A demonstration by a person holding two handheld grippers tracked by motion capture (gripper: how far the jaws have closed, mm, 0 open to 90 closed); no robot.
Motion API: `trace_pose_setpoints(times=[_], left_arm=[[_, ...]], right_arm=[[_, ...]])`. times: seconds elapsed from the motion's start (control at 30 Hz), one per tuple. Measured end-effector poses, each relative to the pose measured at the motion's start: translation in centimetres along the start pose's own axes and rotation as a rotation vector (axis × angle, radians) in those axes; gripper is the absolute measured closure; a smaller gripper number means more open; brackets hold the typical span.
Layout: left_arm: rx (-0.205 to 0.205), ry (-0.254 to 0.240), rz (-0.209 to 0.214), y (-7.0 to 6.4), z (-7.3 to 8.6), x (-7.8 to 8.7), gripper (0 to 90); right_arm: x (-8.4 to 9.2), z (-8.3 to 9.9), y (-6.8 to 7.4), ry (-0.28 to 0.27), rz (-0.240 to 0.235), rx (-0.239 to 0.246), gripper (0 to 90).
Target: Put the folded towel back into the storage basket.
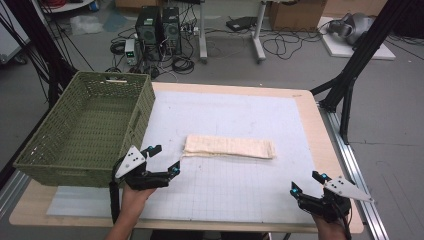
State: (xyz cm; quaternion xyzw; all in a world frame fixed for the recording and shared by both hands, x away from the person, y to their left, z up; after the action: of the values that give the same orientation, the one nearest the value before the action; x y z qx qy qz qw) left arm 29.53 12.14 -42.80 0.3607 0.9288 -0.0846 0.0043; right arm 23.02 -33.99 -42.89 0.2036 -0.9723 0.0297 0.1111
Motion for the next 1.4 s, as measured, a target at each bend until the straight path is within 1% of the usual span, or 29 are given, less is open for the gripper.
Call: trace_pose_setpoints(times=[0.13,0.2,0.23,0.47,0.63,0.7,0.8,0.87,1.0,1.13,1.23,1.4], left_arm=[[0.002,0.006,0.000,0.0,0.1,-0.2,10.8],[0.004,0.005,0.000,0.0,0.1,-0.3,10.8],[0.005,0.005,-0.001,0.0,0.1,-0.3,10.9],[0.009,0.006,-0.005,0.0,0.1,-0.5,10.9],[0.013,0.008,-0.002,0.1,0.1,-0.6,10.9],[0.024,0.001,-0.005,0.1,0.0,-0.5,10.9],[0.027,-0.002,-0.008,0.1,-0.1,-0.5,10.8],[0.031,0.000,0.001,0.0,-0.2,-0.5,10.8],[0.040,0.003,0.005,-0.2,-0.3,-0.6,10.8],[0.032,0.009,0.004,-0.1,-0.7,-0.8,12.0],[0.048,0.009,0.001,0.0,-1.1,-1.0,12.1],[0.096,0.012,-0.014,0.3,-1.6,-1.8,12.0]], right_arm=[[0.0,0.0,-0.2,-0.003,0.001,-0.001,16.6],[0.1,0.1,-0.2,0.002,-0.006,-0.004,16.6],[0.1,0.1,-0.3,-0.002,-0.012,0.003,16.6],[0.4,0.0,-0.4,-0.017,-0.018,0.003,15.5],[0.5,0.0,-0.5,-0.018,-0.023,-0.005,15.5],[0.5,0.0,-0.4,-0.013,-0.023,-0.004,15.5],[0.6,0.0,-0.2,-0.014,-0.025,0.000,15.7],[0.6,-0.1,-0.2,-0.020,-0.026,-0.005,15.8],[0.6,0.0,-0.1,-0.018,-0.031,-0.011,15.8],[0.6,0.0,-0.2,-0.018,-0.034,-0.018,15.9],[0.6,0.1,-0.3,-0.016,-0.034,-0.020,15.9],[0.6,0.0,-0.3,-0.020,-0.035,-0.021,16.0]])
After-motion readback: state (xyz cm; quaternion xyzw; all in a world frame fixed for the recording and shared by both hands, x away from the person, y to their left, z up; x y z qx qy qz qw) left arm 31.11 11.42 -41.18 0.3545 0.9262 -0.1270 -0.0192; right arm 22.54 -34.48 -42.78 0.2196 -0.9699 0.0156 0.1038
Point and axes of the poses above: each handheld gripper's, and its own axes: x roughly backward along the jaws, z roughly out of its underside, y roughly to its left, the point moved 4 cm from there along -x, roughly forward along the jaws, and after that the axes turned 12 degrees about -y, right-handed, at the moved point
